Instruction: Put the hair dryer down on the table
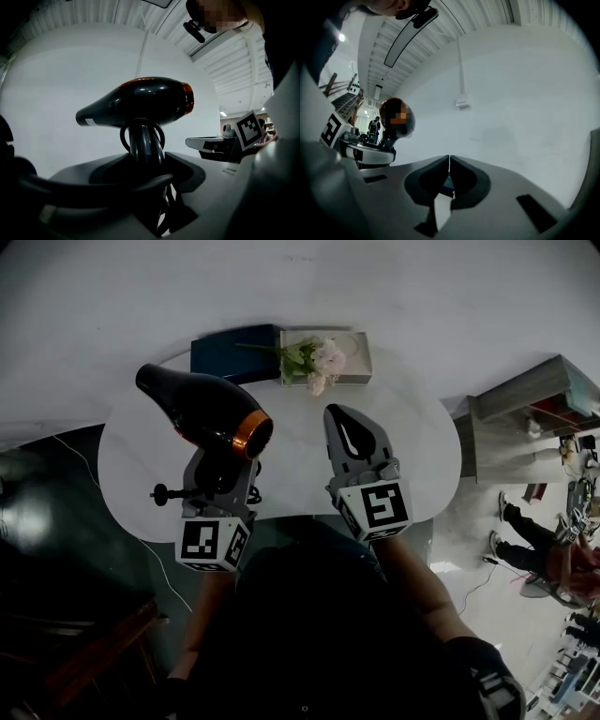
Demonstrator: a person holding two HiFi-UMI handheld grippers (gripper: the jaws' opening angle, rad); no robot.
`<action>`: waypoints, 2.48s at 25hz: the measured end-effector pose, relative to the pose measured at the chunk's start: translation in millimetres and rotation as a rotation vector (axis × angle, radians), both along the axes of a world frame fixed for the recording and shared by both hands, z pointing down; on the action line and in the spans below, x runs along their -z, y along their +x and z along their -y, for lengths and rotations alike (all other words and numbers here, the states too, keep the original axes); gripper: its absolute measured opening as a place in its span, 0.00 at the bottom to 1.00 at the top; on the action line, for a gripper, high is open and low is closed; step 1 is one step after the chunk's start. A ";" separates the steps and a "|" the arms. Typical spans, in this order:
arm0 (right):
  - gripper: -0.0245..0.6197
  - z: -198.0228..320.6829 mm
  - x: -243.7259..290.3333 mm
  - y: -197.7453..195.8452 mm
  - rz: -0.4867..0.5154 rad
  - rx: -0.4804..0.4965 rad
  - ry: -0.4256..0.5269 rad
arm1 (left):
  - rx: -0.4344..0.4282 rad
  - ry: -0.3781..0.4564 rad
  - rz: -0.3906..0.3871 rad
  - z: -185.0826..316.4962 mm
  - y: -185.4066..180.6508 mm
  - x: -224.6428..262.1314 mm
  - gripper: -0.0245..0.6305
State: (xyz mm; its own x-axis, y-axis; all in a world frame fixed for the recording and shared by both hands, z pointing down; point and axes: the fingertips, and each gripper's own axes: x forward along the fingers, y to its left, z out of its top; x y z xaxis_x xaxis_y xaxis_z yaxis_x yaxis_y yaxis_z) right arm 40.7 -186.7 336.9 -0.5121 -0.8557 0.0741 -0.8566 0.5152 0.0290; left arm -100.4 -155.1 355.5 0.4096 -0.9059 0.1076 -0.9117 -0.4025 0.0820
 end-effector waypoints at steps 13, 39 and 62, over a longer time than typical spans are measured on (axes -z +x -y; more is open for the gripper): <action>0.06 24.1 -57.6 -4.2 -0.025 0.055 -0.095 | 0.025 -0.130 0.026 17.8 3.1 -60.1 0.39; 0.06 29.4 -131.7 13.9 -0.113 -0.102 -0.291 | -0.203 -0.552 0.127 29.1 28.8 -206.7 0.39; 0.06 19.6 -148.8 36.3 -0.116 -0.175 -0.352 | -0.316 -0.752 0.298 33.0 66.5 -273.7 0.40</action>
State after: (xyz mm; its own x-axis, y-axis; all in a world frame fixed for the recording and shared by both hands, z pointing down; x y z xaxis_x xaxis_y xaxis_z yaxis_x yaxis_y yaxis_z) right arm 77.0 -206.3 485.7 -0.3320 -0.8412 0.4268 -0.9337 0.3574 -0.0218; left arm -33.9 -188.1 629.2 0.4896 -0.3996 0.7750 -0.7921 -0.5753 0.2039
